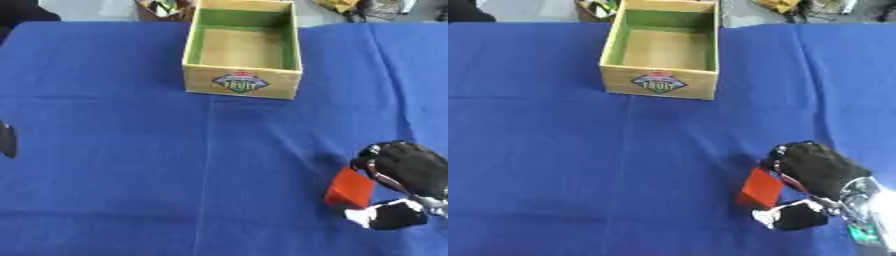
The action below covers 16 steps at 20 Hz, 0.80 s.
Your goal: Pick up objects on the table and place them in the box.
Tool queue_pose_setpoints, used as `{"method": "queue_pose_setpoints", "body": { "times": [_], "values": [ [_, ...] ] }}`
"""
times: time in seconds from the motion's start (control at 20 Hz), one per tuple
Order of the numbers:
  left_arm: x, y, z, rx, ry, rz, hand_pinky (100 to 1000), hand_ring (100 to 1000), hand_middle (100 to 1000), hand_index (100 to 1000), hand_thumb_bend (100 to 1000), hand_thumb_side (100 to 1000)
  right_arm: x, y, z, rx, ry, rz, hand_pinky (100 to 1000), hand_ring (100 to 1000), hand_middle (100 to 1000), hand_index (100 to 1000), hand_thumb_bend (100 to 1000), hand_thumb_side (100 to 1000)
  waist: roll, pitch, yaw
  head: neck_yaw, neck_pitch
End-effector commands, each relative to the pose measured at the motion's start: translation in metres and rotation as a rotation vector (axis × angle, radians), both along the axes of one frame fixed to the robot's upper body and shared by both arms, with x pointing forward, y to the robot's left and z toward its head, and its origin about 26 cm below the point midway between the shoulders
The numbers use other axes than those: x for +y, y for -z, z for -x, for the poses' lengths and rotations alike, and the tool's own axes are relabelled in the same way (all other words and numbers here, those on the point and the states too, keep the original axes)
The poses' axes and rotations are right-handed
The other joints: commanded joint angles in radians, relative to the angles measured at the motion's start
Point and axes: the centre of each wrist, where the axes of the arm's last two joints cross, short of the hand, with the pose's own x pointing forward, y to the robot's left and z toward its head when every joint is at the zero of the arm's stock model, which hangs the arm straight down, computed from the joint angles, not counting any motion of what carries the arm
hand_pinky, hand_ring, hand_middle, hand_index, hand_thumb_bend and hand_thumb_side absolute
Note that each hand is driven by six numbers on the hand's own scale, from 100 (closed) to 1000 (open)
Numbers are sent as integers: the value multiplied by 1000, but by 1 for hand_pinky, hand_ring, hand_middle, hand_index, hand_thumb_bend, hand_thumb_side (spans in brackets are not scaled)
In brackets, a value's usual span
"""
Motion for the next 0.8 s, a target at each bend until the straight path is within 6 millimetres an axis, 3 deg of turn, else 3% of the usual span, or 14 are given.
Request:
{"method": "queue_pose_setpoints", "body": {
  "times": [0.05,0.3,0.8],
  "values": [
    [0,-8,1,-21,8,-25,237,315,425,727,100,1000,1,-7,2,-18,-16,-17,515,548,335,557,100,818,2,-12,1,-4,-7],
    [-1,-8,1,-18,10,-27,237,315,425,728,100,1000,2,-8,1,-32,-16,-133,468,501,321,428,100,738,1,-11,1,-8,-8],
    [0,-8,1,-13,11,-34,236,315,426,728,100,1000,-14,-20,0,-147,3,-266,455,484,324,317,100,584,-2,-13,0,-9,-5]
  ]
}}
